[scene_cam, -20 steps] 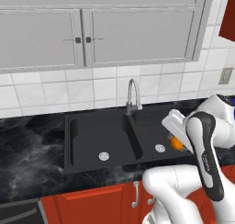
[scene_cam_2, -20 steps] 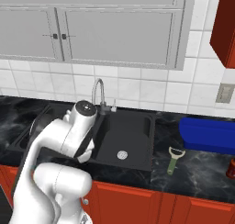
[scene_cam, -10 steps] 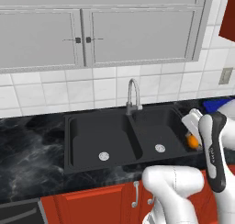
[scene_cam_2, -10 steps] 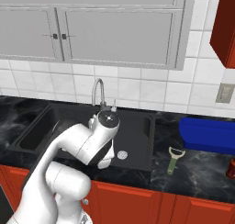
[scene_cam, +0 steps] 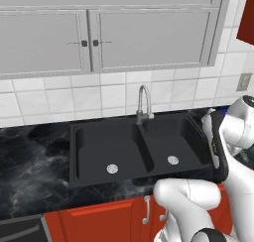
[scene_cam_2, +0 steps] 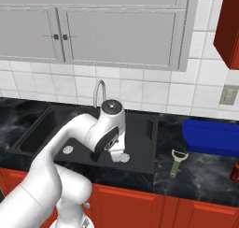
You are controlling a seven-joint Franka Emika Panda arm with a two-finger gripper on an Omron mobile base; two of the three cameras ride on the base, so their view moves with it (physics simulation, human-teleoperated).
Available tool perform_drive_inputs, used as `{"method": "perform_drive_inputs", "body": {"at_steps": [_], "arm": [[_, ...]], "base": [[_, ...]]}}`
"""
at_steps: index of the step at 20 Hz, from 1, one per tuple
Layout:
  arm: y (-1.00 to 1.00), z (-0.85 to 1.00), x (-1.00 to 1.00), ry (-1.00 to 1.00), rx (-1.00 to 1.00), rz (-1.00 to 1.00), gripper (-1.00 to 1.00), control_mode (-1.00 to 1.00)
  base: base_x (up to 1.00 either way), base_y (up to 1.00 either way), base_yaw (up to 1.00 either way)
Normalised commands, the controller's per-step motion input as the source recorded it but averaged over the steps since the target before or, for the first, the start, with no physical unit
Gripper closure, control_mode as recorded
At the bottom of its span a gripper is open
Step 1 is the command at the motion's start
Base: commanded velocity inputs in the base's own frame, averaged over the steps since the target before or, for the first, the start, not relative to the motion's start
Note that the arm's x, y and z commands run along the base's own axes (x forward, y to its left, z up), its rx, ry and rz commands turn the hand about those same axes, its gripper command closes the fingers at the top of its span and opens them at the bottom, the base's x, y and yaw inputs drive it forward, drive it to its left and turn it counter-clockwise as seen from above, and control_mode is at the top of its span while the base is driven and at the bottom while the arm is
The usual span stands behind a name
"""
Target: Pick up all produce items and place them in the sink. Turn on the sink faucet to wash them. Then turn the sink off and put them in the tray.
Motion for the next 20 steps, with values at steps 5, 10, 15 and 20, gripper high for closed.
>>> {"method": "perform_drive_inputs", "body": {"at_steps": [5,10,15,20], "arm": [[-0.81,0.17,0.59,0.13,0.00,-0.10,1.00,-1.00],[-0.85,0.07,0.58,0.12,0.00,-0.07,1.00,-1.00],[-0.83,0.00,0.60,0.12,0.00,-0.06,1.00,-1.00],[-0.71,0.00,0.65,0.11,0.00,-0.07,1.00,-1.00]], "base": [[0.00,0.00,0.00],[0.00,0.00,0.00],[0.00,0.00,0.00],[0.00,0.00,0.00]]}}
